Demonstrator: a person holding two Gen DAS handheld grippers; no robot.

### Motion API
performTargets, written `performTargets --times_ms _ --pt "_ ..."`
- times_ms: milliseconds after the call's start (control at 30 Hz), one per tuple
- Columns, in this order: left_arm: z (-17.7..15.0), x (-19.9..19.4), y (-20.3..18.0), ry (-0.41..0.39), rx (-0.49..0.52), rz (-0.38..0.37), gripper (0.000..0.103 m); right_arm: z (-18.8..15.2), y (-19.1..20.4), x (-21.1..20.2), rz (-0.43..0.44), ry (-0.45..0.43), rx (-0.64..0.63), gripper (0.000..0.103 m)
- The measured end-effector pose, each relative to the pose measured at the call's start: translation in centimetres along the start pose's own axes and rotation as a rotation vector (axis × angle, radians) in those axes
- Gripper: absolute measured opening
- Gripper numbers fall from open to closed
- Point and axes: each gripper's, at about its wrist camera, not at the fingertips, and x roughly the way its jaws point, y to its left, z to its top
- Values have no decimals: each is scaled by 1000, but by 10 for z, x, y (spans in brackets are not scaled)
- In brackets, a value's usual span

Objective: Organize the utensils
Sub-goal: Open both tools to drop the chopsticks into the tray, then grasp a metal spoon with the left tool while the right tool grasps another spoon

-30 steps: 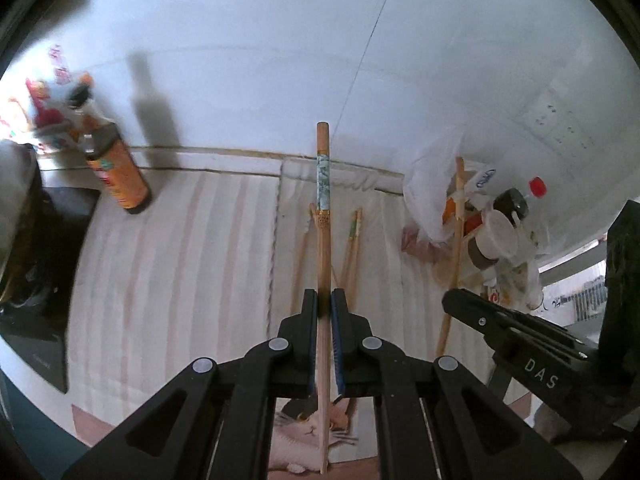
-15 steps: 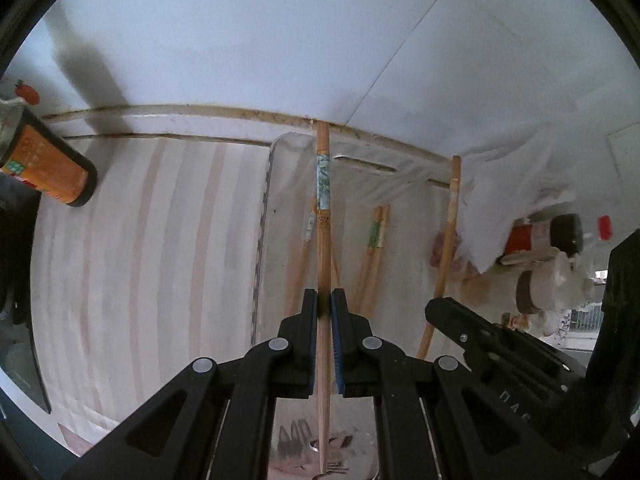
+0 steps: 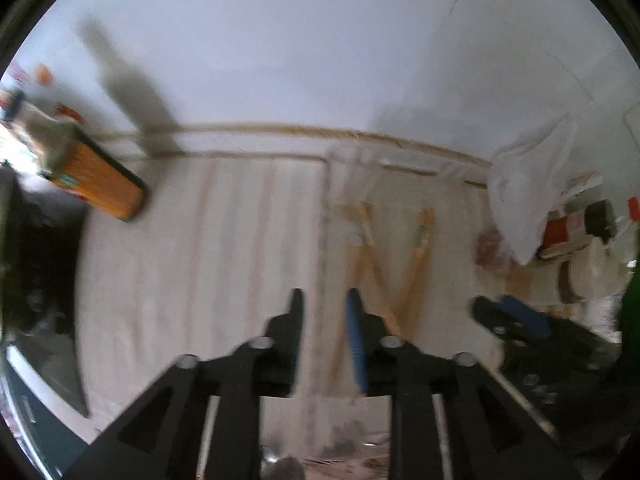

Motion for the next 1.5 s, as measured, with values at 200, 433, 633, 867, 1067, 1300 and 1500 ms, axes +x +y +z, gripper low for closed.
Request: performTargets --times_ms 200,433,633,867,1067,1300,1500 --pt "-35 -32 13 -173 19 120 82 -31 -4 -36 -124 -130 -29 53" --pt "-76 -41 26 -198 21 153 103 -78 -14 -56 -152 -196 -13 75" --pt "-118 -38 37 -184 3 158 103 -128 -38 -61 -117 -182 52 76" --pt "-183 -14 65 -76 -47 183 103 -194 -73 -36 -73 -81 128 69" --pt "-225 27 78 62 -70 150 98 -232 -92 -2 -18 17 180 46" --pt "-246 68 72 161 -41 106 71 -247 -91 23 -16 75 167 38" --pt "-245 84 69 180 -26 101 40 -254 -86 50 -118 120 126 23"
